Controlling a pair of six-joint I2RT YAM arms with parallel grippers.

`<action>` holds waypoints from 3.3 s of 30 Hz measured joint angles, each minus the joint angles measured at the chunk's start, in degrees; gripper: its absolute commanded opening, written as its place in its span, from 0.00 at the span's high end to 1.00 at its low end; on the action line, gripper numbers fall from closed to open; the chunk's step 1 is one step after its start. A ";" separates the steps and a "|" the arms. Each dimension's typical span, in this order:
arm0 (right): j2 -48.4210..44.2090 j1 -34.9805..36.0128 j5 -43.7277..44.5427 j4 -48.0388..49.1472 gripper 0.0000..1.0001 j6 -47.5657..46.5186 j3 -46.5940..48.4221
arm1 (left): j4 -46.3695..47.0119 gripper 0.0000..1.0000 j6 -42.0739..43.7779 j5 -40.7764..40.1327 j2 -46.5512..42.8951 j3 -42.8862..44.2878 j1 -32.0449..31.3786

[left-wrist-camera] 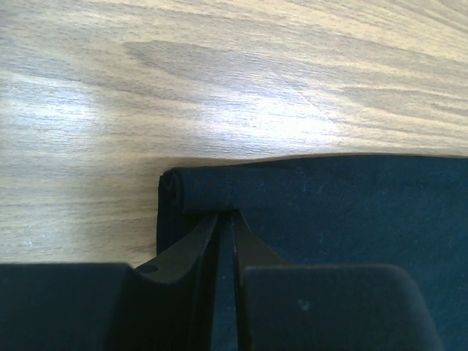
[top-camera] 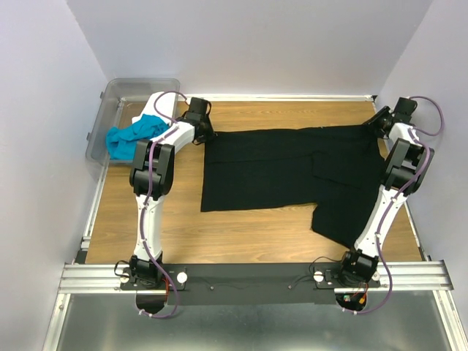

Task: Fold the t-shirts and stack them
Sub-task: Fold the tshirt

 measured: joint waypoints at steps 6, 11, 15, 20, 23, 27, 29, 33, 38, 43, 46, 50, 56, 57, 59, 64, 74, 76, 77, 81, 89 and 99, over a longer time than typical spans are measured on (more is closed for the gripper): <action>-0.07 -0.42 -0.11 1.16 0.56 2.23 -0.92 | 2.16 0.82 -1.90 1.38 -0.74 -2.25 0.63; -1.05 -0.44 -0.13 2.69 0.55 2.49 -3.04 | 2.58 0.82 -3.17 2.01 -2.25 -4.61 1.03; -2.69 -0.42 -0.04 3.08 0.55 2.45 -5.57 | 1.77 0.82 -3.19 1.92 -2.43 -4.61 1.20; -3.85 -0.31 -0.02 3.50 0.55 2.47 -7.56 | 0.63 0.82 -3.17 1.73 -2.45 -4.26 1.70; -5.07 -0.17 0.07 3.61 0.55 2.67 -9.46 | -0.22 0.82 -2.82 1.20 -2.58 -4.11 2.25; -6.25 0.13 0.57 3.13 0.55 2.67 -10.91 | -1.33 0.79 -1.62 0.96 -2.60 -3.52 3.56; -6.38 0.35 0.66 2.84 0.55 2.60 -10.93 | -1.88 0.68 -0.85 0.76 -2.56 -2.89 4.09; -6.54 0.63 0.68 2.62 0.55 0.72 -10.84 | -2.34 0.46 1.81 -0.76 -2.51 -1.81 4.79; -6.80 0.98 0.66 1.38 0.55 -1.79 -10.25 | -1.97 0.41 3.69 -2.14 -3.32 -2.32 4.96; -7.13 0.98 0.61 0.70 0.55 -3.39 -10.01 | -0.20 0.43 5.05 -2.43 -4.87 -3.02 4.96; -7.15 0.98 0.61 0.39 0.55 -4.11 -9.92 | 1.84 0.43 5.99 -1.62 -4.90 -3.37 4.96; -7.15 0.98 0.63 0.22 0.55 -4.83 -9.92 | 3.63 0.46 6.60 -0.28 -4.90 -3.65 4.96; -7.15 0.98 0.63 0.15 0.55 -5.38 -9.92 | 4.87 0.55 7.06 1.05 -4.68 -3.32 4.96; -7.15 0.98 0.66 0.15 0.55 -5.40 -9.92 | 4.87 0.56 7.10 1.36 -4.50 -2.99 4.96; -7.15 0.98 0.66 0.13 0.55 -5.40 -9.92 | 5.27 0.57 7.10 1.66 -4.13 -2.54 4.96; -7.15 0.98 0.66 -0.04 0.55 -5.40 -9.73 | 5.31 0.57 7.06 2.47 -3.04 -2.43 4.96; -7.15 0.98 0.66 -0.13 0.55 -5.42 -9.16 | 5.18 0.69 7.02 3.67 -0.37 -1.49 4.96; -7.15 0.98 0.68 -0.15 0.55 -5.42 -9.11 | 5.20 0.71 6.99 3.89 -0.35 -1.07 4.96; -7.15 0.98 0.70 -0.15 0.55 -5.44 -9.09 | 5.20 0.74 6.97 3.96 -0.35 -0.92 4.96; -7.15 0.98 1.40 -0.22 0.55 -5.73 -8.85 | 5.22 0.86 7.02 4.09 -0.35 -0.72 4.96; -7.15 0.98 5.05 -0.68 0.55 -6.99 -6.03 | 5.18 1.00 7.41 4.00 -0.35 -0.72 4.96; -6.62 0.98 6.91 -0.72 0.57 -8.20 -3.02 | 4.81 1.00 8.15 3.98 -0.35 -0.20 4.96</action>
